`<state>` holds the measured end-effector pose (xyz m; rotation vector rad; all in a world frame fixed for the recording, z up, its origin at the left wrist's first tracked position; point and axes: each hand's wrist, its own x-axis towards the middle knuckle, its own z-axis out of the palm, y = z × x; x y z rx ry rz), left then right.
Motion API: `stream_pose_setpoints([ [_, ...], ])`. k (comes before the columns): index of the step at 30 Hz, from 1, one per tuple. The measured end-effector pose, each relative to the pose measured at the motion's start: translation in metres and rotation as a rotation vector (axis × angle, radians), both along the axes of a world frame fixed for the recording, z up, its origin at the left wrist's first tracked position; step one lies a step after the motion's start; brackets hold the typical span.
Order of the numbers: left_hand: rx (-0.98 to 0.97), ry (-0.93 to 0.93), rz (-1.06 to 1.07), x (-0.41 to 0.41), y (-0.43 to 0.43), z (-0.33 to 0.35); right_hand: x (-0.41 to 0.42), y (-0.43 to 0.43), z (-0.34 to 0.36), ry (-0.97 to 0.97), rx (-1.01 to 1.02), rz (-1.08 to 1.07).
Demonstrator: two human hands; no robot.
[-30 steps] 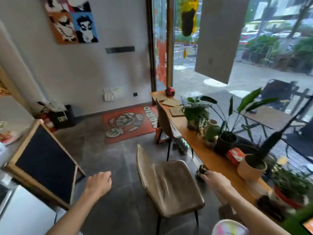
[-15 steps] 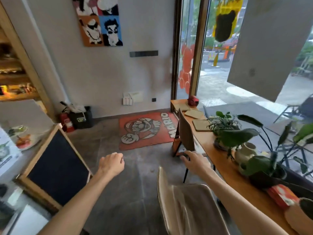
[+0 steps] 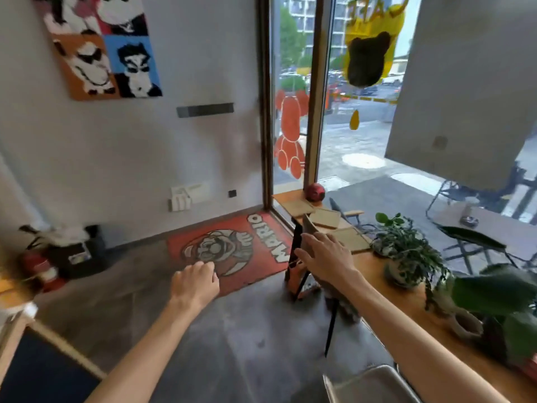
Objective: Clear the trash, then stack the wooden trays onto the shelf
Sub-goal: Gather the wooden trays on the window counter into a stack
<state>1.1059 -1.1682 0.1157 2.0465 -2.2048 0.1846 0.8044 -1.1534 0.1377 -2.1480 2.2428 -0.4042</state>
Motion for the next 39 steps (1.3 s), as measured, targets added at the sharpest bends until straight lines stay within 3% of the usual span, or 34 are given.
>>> stream_pose_setpoints([
  [7, 0.043, -0.029, -0.152, -0.016, -0.175, -0.047, -0.02, -0.126, -0.05, -0.074, 0.054, -0.151],
  [17, 0.176, -0.067, -0.26, -0.05, -0.438, -0.056, -0.057, -0.335, -0.072, -0.177, 0.138, -0.327],
  [24, 0.256, -0.055, -0.335, -0.091, -0.596, -0.107, -0.099, -0.444, -0.118, -0.413, 0.177, -0.511],
  [31, 0.413, -0.041, -0.512, -0.171, -0.737, -0.146, -0.126, -0.525, -0.152, -0.54, 0.178, -0.758],
  [39, 0.587, -0.057, -0.657, -0.29, -0.854, -0.186, -0.166, -0.602, -0.203, -0.527, 0.189, -1.017],
])
